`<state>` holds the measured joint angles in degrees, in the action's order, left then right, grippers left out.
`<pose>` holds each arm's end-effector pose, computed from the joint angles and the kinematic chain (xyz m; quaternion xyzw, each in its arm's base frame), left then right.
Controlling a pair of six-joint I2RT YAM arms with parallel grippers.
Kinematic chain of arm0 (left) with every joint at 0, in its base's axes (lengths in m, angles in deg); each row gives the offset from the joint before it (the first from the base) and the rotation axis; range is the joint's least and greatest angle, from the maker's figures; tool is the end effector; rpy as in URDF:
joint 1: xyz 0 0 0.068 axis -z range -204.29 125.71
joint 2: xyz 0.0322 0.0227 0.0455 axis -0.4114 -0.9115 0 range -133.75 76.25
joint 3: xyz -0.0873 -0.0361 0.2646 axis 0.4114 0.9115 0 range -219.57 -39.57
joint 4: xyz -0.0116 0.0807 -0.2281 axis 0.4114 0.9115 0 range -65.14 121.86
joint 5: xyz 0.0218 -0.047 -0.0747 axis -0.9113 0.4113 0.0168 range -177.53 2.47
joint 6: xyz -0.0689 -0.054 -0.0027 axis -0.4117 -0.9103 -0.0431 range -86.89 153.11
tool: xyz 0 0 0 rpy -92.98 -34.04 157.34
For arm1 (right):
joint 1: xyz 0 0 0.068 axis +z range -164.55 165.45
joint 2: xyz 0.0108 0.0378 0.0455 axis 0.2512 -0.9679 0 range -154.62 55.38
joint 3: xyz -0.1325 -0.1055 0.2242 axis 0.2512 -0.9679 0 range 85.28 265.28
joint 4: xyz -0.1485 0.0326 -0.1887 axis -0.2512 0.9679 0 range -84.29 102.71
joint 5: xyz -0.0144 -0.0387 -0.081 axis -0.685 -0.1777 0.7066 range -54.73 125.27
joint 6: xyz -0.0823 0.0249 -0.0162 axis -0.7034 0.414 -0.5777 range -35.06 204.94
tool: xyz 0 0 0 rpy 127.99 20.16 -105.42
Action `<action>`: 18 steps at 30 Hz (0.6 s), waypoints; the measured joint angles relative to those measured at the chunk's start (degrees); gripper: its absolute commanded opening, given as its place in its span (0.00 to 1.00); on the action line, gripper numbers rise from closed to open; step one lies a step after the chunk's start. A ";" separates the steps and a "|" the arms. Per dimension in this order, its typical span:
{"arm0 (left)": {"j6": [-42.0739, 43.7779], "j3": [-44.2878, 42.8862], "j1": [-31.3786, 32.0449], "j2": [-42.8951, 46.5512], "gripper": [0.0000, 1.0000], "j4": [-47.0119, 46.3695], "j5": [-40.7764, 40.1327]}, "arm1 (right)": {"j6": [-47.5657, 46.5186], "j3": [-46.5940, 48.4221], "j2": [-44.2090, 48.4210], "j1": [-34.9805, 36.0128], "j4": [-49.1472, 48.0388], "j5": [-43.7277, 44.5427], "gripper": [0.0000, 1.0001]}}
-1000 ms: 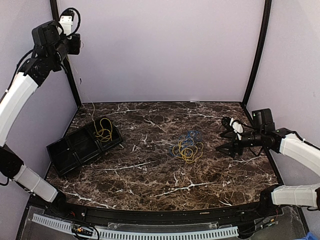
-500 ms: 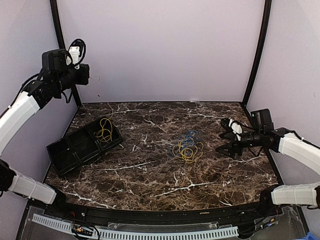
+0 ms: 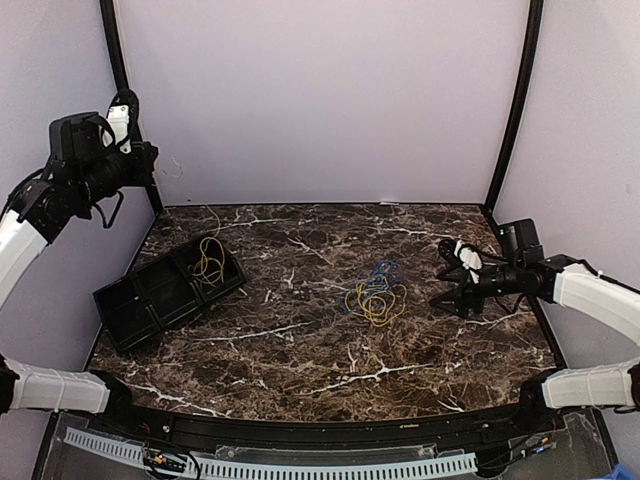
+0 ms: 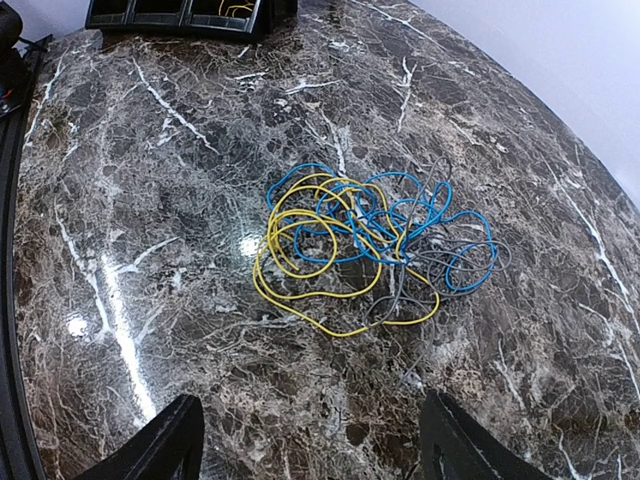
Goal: Untangle the cables
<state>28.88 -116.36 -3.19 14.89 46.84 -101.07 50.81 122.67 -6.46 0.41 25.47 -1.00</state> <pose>0.2289 -0.0688 0.4529 0.0311 0.7446 -0.0591 0.6641 0.1992 0.1008 0.2202 -0.4737 0.7461 0.2212 0.4123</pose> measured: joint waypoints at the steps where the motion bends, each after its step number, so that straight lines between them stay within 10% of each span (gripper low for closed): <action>1: -0.09 -0.04 0.00 0.81 0.00 0.68 -0.48 | -0.07 0.00 -0.07 0.00 0.00 0.00 0.76; 18: -6.40 6.73 0.00 3.19 0.00 13.62 6.93 | -0.72 0.02 -0.92 0.00 0.22 -0.04 0.75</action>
<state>22.48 -109.63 -3.19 18.08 60.45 -94.14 50.09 122.69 -7.38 0.41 25.69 -1.04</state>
